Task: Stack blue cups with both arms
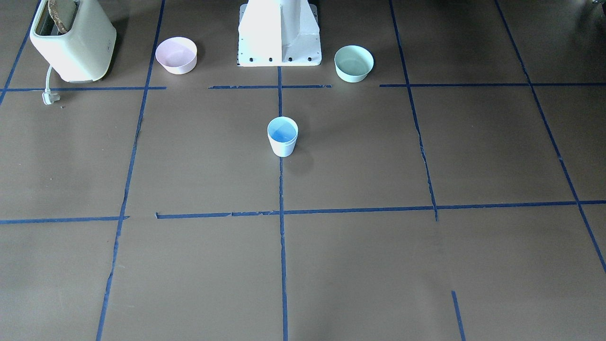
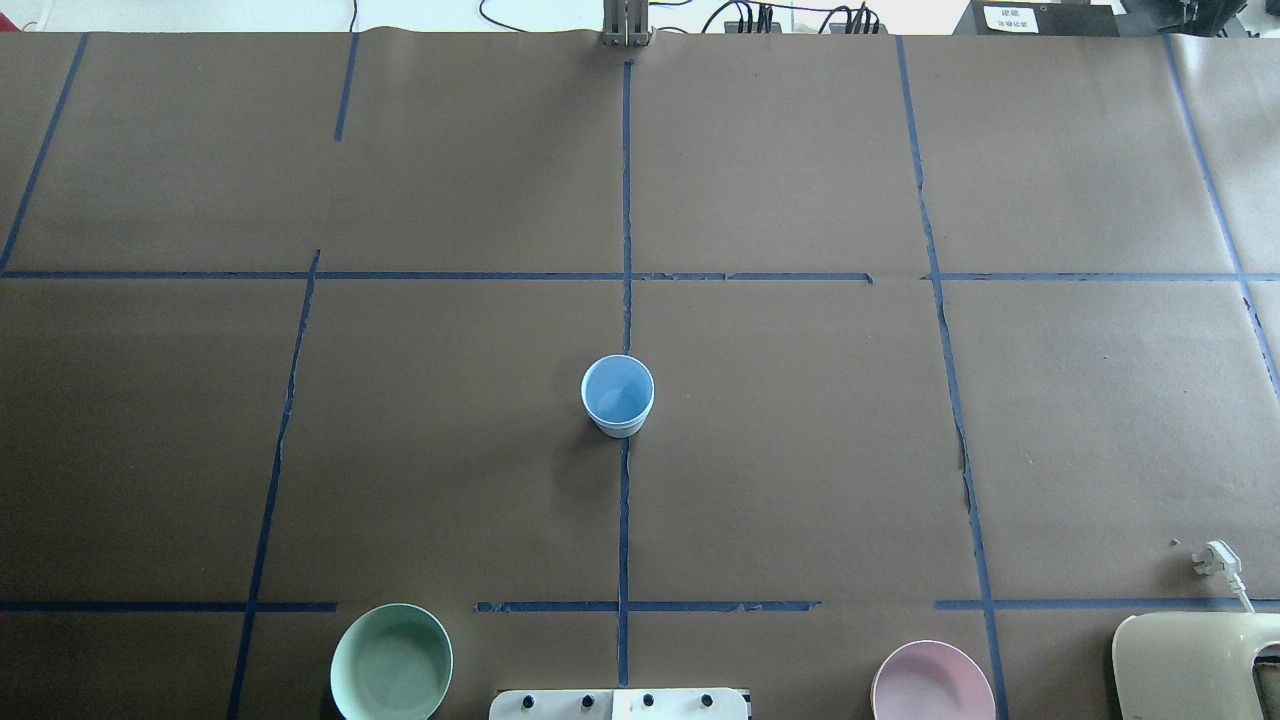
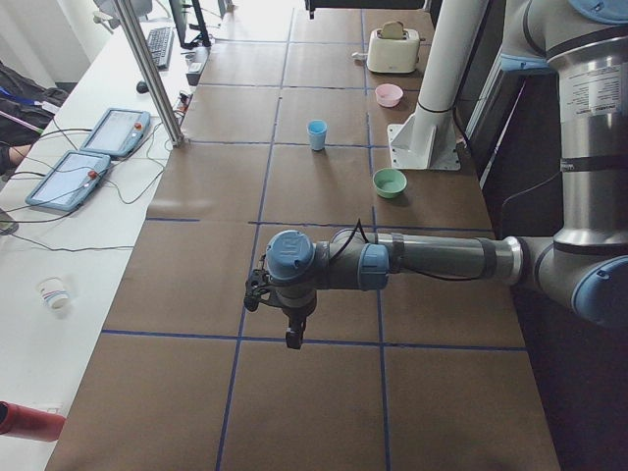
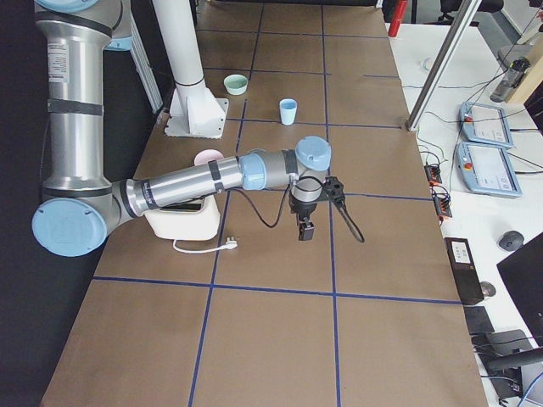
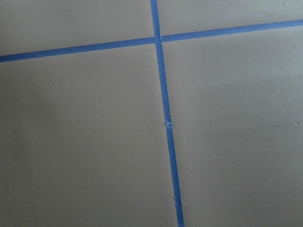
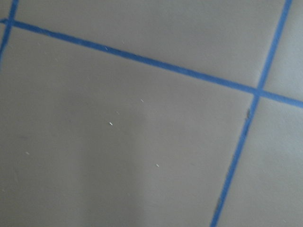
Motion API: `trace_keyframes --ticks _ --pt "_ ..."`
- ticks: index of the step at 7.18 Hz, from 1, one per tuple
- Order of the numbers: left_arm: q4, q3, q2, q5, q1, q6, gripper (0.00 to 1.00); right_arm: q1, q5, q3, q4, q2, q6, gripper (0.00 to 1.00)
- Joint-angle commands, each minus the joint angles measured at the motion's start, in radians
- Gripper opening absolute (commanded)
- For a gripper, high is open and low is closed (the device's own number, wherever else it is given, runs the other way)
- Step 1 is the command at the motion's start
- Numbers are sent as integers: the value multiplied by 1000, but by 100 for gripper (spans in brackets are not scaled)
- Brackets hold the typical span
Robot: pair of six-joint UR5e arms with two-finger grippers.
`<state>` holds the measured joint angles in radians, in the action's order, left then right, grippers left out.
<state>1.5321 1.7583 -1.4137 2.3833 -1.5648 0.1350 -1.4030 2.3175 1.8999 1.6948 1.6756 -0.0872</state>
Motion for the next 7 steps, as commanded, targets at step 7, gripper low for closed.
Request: trace_keyframes --ticks 7 --pt "0 -5 24 -15 -1 -3 100 -120 8 1 0 162 -135 100"
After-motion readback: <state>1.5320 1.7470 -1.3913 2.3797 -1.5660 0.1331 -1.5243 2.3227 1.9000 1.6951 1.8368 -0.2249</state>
